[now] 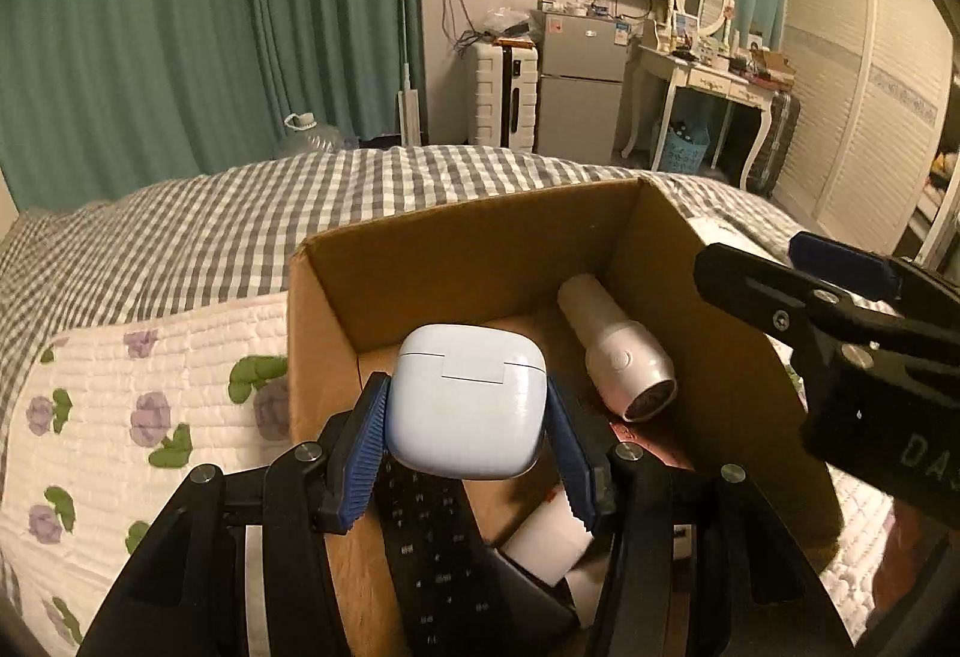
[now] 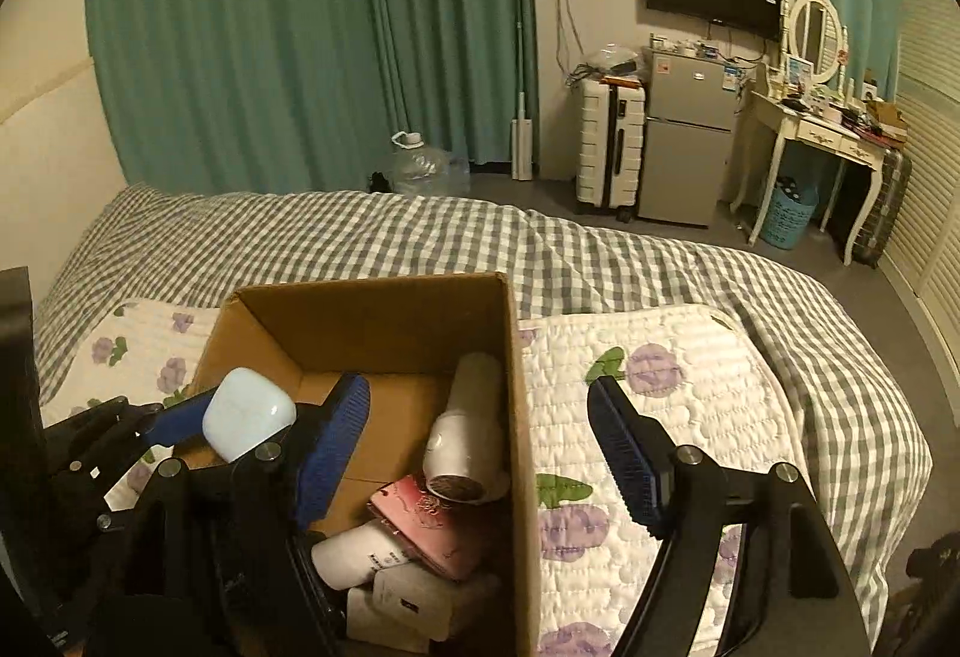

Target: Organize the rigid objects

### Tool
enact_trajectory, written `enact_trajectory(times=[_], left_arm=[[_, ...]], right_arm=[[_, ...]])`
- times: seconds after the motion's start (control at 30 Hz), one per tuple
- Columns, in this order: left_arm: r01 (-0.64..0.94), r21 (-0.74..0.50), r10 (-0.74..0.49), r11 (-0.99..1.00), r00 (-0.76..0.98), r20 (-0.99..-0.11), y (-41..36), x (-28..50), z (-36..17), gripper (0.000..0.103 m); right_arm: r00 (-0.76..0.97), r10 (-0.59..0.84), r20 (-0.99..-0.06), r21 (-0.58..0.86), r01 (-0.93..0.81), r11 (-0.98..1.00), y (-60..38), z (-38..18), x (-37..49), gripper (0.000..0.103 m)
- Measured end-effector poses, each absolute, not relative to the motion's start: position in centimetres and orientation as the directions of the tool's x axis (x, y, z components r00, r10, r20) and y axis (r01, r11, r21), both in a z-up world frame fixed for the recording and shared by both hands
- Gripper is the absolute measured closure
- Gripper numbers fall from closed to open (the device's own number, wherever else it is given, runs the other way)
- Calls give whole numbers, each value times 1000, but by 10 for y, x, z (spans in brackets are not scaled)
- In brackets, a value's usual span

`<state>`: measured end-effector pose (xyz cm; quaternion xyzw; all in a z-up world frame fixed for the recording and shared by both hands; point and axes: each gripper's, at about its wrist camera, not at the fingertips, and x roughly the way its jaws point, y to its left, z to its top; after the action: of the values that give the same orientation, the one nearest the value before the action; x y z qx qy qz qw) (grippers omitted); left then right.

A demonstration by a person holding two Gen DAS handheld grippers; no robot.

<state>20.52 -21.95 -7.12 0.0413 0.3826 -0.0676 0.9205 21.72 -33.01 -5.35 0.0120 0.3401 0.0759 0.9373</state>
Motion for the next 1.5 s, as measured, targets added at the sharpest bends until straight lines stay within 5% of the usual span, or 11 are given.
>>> enact_trajectory(times=[0.2,0.5,1.07,1.5], left_arm=[[151,45,-76,988,704,-706,-222,209,-72,41],[129,63,-55,990,746,-664,-216,191,-37,37],[72,43,-47,997,903,-427,-143,66,98,29],[-6,45,20,999,945,-326,-82,3,79,29]], right_arm=[[757,123,-642,68,-103,992,-335,-55,218,28],[801,88,-592,71,-56,996,-343,-37,196,13],[900,83,-428,18,-84,996,-304,55,65,0],[920,138,-366,2,-148,989,-239,56,2,0]])
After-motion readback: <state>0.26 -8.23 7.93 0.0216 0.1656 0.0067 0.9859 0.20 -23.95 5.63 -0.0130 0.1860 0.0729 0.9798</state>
